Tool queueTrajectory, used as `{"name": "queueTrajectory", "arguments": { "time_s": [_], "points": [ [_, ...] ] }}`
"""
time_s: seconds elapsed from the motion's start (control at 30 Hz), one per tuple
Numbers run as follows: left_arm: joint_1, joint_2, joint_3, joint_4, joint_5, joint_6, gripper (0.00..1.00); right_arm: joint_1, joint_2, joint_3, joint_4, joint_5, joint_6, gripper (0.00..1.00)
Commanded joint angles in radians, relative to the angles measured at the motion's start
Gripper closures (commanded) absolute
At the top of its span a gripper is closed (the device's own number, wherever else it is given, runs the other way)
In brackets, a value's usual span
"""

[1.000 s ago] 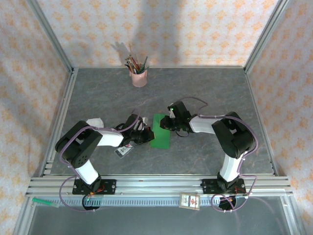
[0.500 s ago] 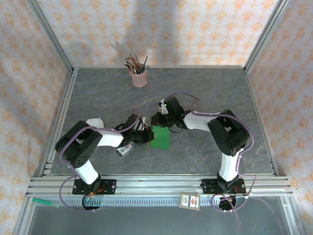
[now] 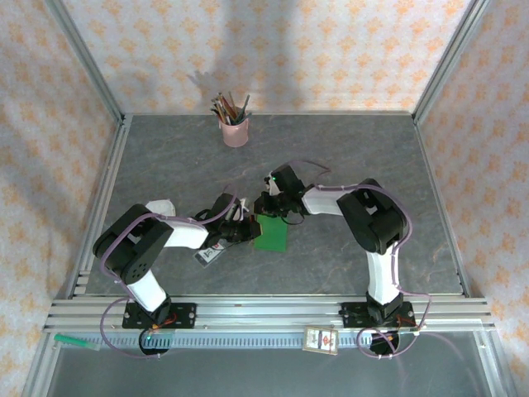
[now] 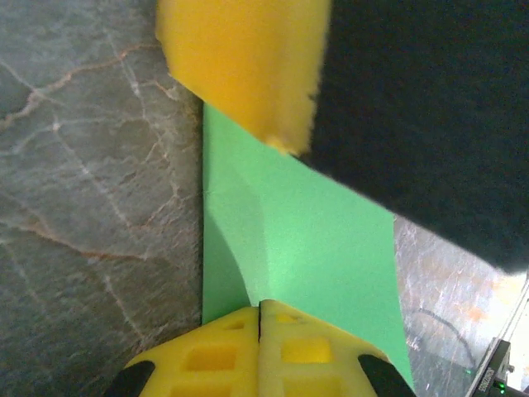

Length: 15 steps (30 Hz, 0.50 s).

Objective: Fold a paper plane with a square sheet of paper (pick it up from the middle)

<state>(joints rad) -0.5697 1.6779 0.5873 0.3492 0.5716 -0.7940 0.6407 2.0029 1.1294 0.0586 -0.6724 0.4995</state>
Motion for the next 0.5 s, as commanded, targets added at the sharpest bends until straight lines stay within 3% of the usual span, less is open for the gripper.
{"name": "queueTrajectory", "arguments": {
  "time_s": [0.0,0.47],
  "points": [
    [-0.005,0.049,-0.049,-0.166,-0.073,0.039,1.0,-0.007,0.039,0.049,-0.07,0.059,-0.019,0.9],
    [-0.006,0.066,-0.072,-0.234,-0.097,0.083,1.0,-0.051,0.096,0.126,-0.097,0.076,-0.024,0.91]
  ]
}}
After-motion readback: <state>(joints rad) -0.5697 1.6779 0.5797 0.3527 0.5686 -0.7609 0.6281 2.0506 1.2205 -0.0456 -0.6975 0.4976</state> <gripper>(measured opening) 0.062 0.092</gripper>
